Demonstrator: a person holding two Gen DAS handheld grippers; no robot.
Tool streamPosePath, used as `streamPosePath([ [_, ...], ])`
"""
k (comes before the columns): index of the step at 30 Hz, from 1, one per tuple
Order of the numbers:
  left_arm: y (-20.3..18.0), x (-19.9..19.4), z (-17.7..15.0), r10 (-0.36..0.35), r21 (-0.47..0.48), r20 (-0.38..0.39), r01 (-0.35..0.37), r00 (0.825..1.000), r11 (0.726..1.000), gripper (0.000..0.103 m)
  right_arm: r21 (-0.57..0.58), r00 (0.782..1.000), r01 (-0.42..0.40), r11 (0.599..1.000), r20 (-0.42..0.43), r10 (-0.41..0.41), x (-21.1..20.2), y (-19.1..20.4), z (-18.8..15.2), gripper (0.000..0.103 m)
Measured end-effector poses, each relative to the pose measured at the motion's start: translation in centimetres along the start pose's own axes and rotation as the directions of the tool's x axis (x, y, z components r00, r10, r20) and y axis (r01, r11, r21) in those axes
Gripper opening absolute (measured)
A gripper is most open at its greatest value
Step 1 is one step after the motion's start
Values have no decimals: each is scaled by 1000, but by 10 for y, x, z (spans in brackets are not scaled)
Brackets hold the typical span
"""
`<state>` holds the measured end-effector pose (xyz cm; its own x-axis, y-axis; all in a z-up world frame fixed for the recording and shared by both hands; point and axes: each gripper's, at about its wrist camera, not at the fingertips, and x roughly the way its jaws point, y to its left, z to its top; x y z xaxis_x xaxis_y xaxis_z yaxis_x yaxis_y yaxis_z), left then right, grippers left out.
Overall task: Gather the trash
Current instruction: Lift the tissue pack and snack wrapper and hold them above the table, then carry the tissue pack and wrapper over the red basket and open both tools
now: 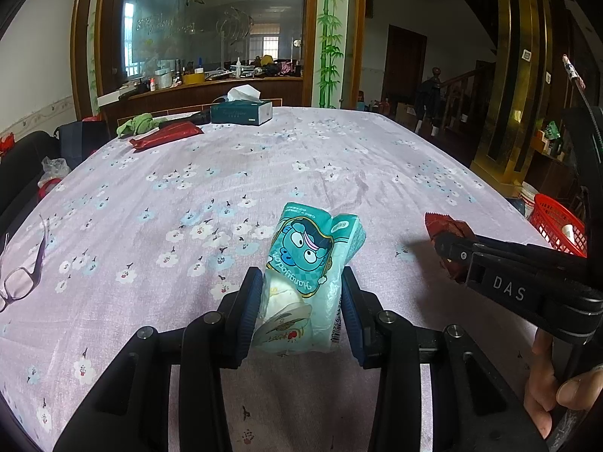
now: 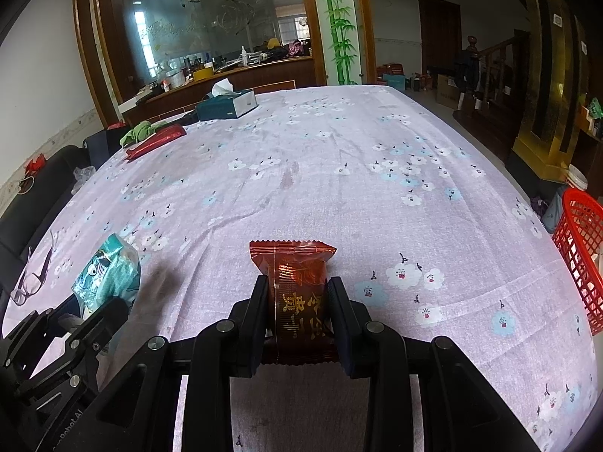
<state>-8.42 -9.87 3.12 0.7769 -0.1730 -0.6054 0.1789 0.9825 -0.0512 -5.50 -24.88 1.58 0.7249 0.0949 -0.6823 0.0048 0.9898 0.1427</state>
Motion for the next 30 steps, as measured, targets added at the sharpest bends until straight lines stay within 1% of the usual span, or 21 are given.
streamPosePath([
  [4, 1, 0, 0, 3, -1, 2, -3, 1000, 1000, 39, 20, 1000, -4, 1000, -1, 4, -2, -3, 0, 33],
  [7, 0, 0, 0, 5, -1, 1, -5, 1000, 1000, 39, 55, 998, -50, 997, -43, 53, -3, -8, -1, 33],
  [9, 1, 1, 0, 7, 0, 0, -7, 1000, 1000, 39, 69, 996, -67, 995, -51, 70, -7, -9, -1, 33],
  [12, 1, 2, 0, 9, -2, -4, -9, 1000, 1000, 39, 69, 997, -67, 995, -29, 69, -19, -10, 1, 33],
  [15, 2, 5, 0, 6, -9, -25, -6, 1000, 1000, 39, 85, 996, -84, 993, -13, 85, -32, -14, 3, 33],
  [21, 6, 8, 1, 8, -24, -51, -9, 999, 1000, 40, 95, 996, -93, 991, 14, 92, -53, -20, 7, 33],
  [25, 3, 2, 5, 5, -19, -44, -6, 999, 1000, 40, 110, 995, -101, 989, 30, 98, -64, -26, 8, 33],
  [27, -2, -5, 11, -10, -8, -34, 10, 999, 1000, 39, 128, 994, -109, 986, 40, 104, -70, -33, 11, 33],
  [30, -18, -18, 26, -44, 29, -7, 44, 999, 999, 40, 161, 994, -100, 982, 66, 91, -83, -52, 14, 33],
])
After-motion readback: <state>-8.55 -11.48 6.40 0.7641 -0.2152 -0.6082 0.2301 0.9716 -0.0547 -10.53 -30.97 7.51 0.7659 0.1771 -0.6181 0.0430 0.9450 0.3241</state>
